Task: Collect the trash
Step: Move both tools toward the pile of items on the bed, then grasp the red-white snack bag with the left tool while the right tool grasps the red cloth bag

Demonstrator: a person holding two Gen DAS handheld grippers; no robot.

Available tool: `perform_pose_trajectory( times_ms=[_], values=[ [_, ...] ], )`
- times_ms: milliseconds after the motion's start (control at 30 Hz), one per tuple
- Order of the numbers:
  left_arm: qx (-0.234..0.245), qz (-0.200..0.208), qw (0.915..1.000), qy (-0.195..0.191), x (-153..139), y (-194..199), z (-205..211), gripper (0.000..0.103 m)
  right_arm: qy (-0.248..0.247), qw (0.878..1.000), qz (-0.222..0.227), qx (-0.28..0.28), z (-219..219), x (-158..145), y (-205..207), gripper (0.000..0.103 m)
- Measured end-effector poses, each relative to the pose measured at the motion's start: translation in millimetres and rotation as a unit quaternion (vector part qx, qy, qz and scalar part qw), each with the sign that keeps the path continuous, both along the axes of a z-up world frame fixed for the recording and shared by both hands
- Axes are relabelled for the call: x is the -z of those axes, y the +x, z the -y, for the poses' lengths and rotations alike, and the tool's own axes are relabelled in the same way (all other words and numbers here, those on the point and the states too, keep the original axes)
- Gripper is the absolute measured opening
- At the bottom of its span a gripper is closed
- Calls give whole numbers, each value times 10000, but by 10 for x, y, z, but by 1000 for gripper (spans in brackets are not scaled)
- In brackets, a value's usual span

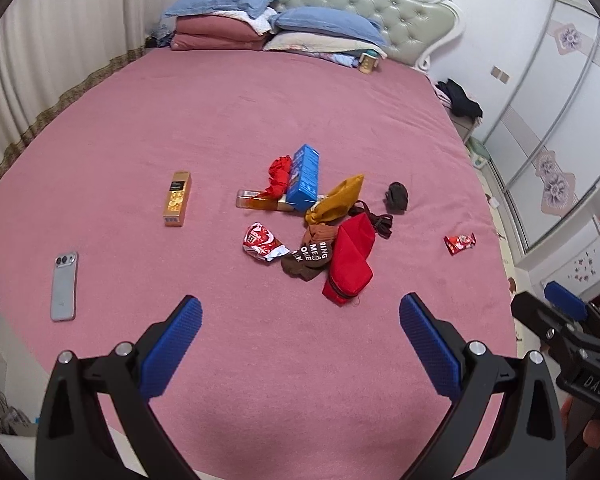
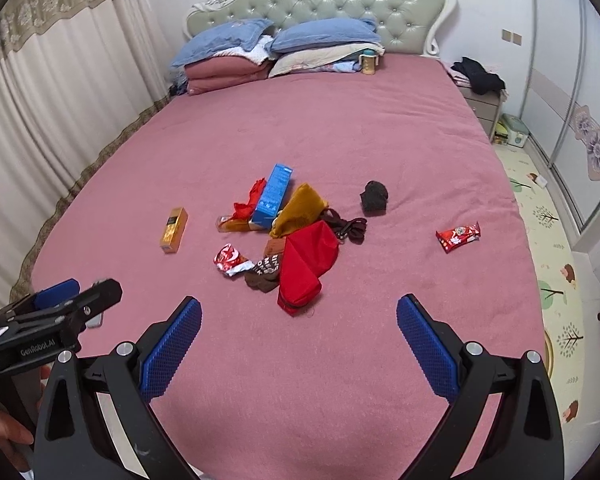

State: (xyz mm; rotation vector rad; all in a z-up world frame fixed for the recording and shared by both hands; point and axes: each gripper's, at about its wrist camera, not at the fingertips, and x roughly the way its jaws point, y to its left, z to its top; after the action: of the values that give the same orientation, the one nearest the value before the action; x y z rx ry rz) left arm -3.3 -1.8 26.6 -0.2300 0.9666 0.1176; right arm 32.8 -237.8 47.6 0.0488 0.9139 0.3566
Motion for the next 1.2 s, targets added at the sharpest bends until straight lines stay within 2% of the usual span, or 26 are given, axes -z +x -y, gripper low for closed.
perform_pose_trajectory(
  times_ms=[300,567,800,1067,1200],
  values=[
    [269,14,9996,24,-19,160,-140,99,-10,9999,-21,138,-156,-37,75,94],
    [338,-132,9993,-57,113,337,-269,99,-62,9997,-163,147,-292,48,216,94],
    [274,-351,9989,-134,324,513,-404,99,-120,9990,-414,125,-435,233,409,94],
    [190,-791,9963,-292,681,793,-580,99,-163,9968,-778,118,-583,550,700,93],
    [122,-1066,9928,-530,918,989,-681,99,-206,9949,-975,154,-656,745,880,93]
  ],
)
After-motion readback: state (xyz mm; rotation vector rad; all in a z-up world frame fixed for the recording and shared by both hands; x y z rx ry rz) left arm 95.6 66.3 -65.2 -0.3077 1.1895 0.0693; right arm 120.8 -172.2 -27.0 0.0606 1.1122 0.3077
